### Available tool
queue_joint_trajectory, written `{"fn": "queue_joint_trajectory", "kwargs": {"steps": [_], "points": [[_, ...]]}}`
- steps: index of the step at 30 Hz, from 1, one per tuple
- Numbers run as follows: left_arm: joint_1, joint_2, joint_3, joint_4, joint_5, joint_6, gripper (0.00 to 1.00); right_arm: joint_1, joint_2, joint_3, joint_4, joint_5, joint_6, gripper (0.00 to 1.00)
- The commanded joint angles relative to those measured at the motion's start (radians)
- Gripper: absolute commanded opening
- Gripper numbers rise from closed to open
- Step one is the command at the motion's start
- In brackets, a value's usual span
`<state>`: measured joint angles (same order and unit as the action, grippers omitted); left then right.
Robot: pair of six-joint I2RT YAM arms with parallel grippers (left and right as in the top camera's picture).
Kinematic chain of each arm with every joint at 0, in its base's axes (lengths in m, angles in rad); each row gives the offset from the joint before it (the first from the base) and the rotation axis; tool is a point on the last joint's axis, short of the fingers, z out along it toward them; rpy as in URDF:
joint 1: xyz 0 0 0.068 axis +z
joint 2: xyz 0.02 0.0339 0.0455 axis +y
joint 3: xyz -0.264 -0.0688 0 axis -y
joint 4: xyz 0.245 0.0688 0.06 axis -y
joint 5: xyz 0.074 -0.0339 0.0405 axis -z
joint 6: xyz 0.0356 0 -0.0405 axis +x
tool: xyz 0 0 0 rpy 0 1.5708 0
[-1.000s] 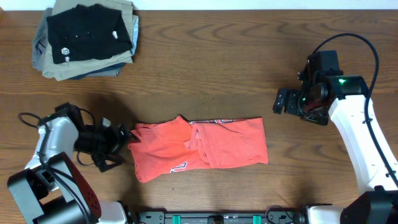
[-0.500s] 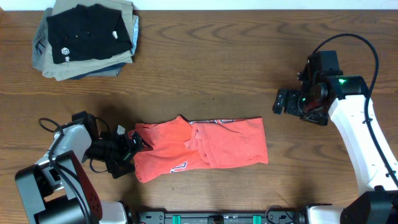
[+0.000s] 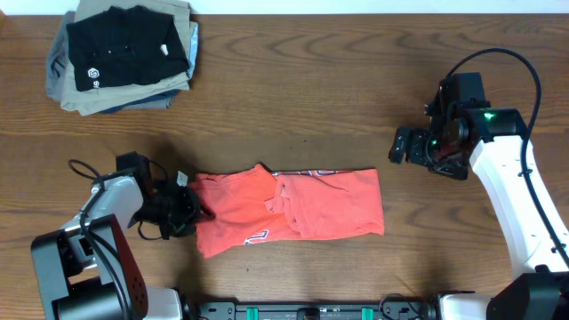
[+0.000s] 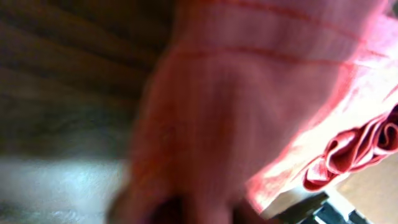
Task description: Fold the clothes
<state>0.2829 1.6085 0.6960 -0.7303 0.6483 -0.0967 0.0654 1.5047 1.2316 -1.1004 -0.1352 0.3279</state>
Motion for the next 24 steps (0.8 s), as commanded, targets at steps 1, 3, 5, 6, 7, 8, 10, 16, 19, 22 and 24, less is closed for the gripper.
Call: {"fn": "queue_joint_trajectory", "kwargs": {"steps": [1,3,5,6,7,8,10,16,19,22,24], "points": [[-0.005,0.005,-0.005,0.013,-0.014,0.006,0.06,-0.005,-0.006,-0.002,-0.005,-0.004,-0.015,0.99],[-0.005,0.005,0.006,0.014,-0.038,0.005,0.06,-0.005,-0.006,-0.002,-0.012,-0.003,-0.015,0.99],[-0.005,0.003,0.032,-0.007,-0.073,-0.006,0.06,-0.005,-0.006,-0.002,-0.018,-0.004,-0.015,0.99],[-0.005,0.001,0.05,-0.026,-0.111,-0.038,0.06,-0.005,-0.006,-0.003,-0.019,-0.004,-0.015,0.99],[-0.005,-0.001,0.068,-0.048,-0.15,-0.074,0.06,-0.005,-0.006,-0.003,-0.019,-0.004,-0.015,0.99],[-0.005,-0.004,0.092,-0.077,-0.199,-0.112,0.06,-0.005,-0.006,-0.004,-0.019,-0.004,-0.015,0.99],[-0.005,-0.011,0.146,-0.135,-0.259,-0.134,0.06,-0.005,-0.006,-0.006,-0.019,-0.004,-0.015,0.99],[-0.006,-0.03,0.336,-0.317,-0.302,-0.125,0.06,-0.005,-0.006,-0.024,-0.007,-0.004,-0.015,0.99],[-0.026,-0.053,0.431,-0.393,-0.303,-0.114,0.06,0.002,-0.006,-0.045,0.011,-0.005,-0.015,0.99],[-0.077,-0.097,0.492,-0.431,-0.302,-0.115,0.06,0.018,-0.006,-0.068,0.035,-0.024,-0.015,0.99],[-0.13,-0.135,0.512,-0.443,-0.302,-0.117,0.07,0.032,-0.006,-0.088,0.06,-0.049,-0.014,0.99]]}}
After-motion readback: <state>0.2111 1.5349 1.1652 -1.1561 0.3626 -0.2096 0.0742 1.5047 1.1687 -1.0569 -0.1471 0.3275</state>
